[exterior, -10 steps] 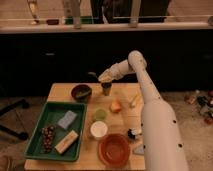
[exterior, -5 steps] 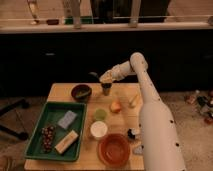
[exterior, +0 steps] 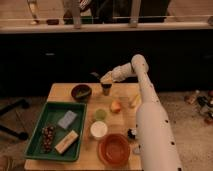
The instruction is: Place fork in metal cup
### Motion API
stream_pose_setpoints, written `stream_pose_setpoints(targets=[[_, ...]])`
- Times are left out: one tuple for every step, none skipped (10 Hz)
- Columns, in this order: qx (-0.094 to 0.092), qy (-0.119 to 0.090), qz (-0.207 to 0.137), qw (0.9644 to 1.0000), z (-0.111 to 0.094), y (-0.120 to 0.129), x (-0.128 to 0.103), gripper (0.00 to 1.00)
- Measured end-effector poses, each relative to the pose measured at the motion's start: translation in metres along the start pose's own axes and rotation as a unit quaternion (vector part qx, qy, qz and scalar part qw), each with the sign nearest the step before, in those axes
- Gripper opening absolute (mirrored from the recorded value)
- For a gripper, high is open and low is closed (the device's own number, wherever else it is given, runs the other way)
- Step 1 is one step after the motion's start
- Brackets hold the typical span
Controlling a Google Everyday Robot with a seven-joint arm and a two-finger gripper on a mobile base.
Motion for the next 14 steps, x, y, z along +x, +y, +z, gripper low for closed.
stream_pose_setpoints(targets=[[0.001, -0.002, 0.004, 1.0000, 0.000, -0.001, 0.001, 0.04], [0.005, -0.002, 0.006, 1.0000, 0.001, -0.002, 0.002, 0.04], [0.009, 0.000, 0.010, 0.9999, 0.003, -0.002, 0.003, 0.04], [0.018, 0.004, 0.015, 0.9997, 0.002, -0.003, 0.005, 0.04], [0.025, 0.006, 0.020, 0.9995, 0.000, -0.003, 0.007, 0.04], [0.031, 0.008, 0.025, 0.9992, -0.001, -0.004, 0.009, 0.04], [0.038, 0.009, 0.029, 0.9988, -0.001, -0.004, 0.009, 0.04], [0.043, 0.010, 0.032, 0.9985, -0.002, -0.004, 0.010, 0.04], [0.048, 0.010, 0.036, 0.9981, -0.003, -0.005, 0.011, 0.04], [0.050, 0.009, 0.039, 0.9979, -0.003, -0.005, 0.012, 0.04], [0.055, 0.006, 0.043, 0.9976, -0.005, -0.005, 0.012, 0.04], [0.057, 0.004, 0.045, 0.9973, -0.005, -0.006, 0.013, 0.04], [0.060, 0.001, 0.048, 0.9970, -0.006, -0.006, 0.014, 0.04], [0.063, -0.003, 0.052, 0.9966, -0.007, -0.007, 0.015, 0.04]])
